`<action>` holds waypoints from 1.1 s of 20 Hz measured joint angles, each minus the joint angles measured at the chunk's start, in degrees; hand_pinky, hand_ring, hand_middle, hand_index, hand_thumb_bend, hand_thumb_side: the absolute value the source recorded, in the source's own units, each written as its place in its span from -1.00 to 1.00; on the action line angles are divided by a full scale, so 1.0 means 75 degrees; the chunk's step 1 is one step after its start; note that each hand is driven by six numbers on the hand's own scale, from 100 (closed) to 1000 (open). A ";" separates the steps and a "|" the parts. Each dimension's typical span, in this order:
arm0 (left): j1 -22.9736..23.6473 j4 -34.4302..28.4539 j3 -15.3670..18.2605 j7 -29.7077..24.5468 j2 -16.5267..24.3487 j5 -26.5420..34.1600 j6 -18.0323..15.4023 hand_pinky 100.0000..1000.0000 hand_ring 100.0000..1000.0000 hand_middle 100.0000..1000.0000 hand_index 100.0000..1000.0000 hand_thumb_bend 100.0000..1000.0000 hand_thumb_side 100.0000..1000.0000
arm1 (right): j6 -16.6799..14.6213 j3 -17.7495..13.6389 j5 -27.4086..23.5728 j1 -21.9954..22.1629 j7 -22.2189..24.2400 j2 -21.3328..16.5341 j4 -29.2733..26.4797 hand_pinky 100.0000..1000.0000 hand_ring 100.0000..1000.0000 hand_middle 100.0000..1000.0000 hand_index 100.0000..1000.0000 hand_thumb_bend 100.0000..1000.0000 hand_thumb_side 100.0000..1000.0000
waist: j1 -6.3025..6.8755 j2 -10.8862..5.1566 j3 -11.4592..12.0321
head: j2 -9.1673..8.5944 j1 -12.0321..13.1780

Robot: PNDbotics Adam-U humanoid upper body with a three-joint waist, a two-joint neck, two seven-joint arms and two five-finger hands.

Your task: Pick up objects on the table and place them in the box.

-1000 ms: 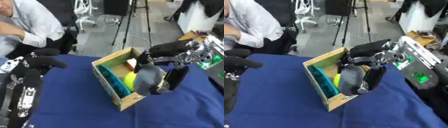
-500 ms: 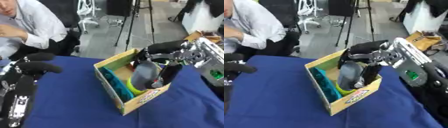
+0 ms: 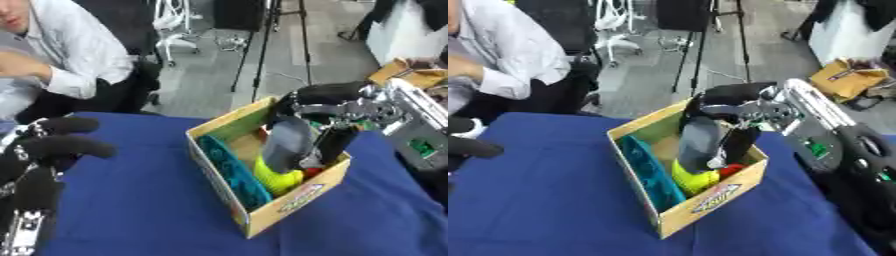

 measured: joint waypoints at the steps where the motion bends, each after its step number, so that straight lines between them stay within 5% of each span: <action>1: -0.0016 0.0000 0.0000 -0.0004 0.0005 0.0000 -0.0009 0.34 0.22 0.45 0.44 -1.00 0.15 | -0.0028 -0.0019 0.0021 -0.0026 -0.0080 -0.0004 0.0033 -0.82 -0.52 -0.68 -0.35 -1.00 -0.98 | 0.0015 0.0027 0.0010 | -0.0029 -0.0017; 10: -0.0257 0.0000 -0.0030 -0.0036 0.0026 0.0021 -0.0104 0.35 0.23 0.45 0.44 -1.00 0.13 | -0.0275 -0.0264 0.0104 -0.0213 -0.0871 -0.0023 0.0519 -0.87 -0.56 -0.75 -0.36 -1.00 -0.95 | 0.0090 0.0258 0.0278 | -0.0385 -0.0255; 22: -0.0290 0.0000 -0.0044 -0.0047 0.0026 0.0024 -0.0115 0.35 0.23 0.45 0.44 -1.00 0.14 | -0.0141 -0.0334 0.0099 -0.0391 -0.1066 -0.0053 0.0675 -0.87 -0.56 -0.76 -0.37 -1.00 -0.96 | 0.0076 0.0347 0.0260 | -0.0385 -0.0178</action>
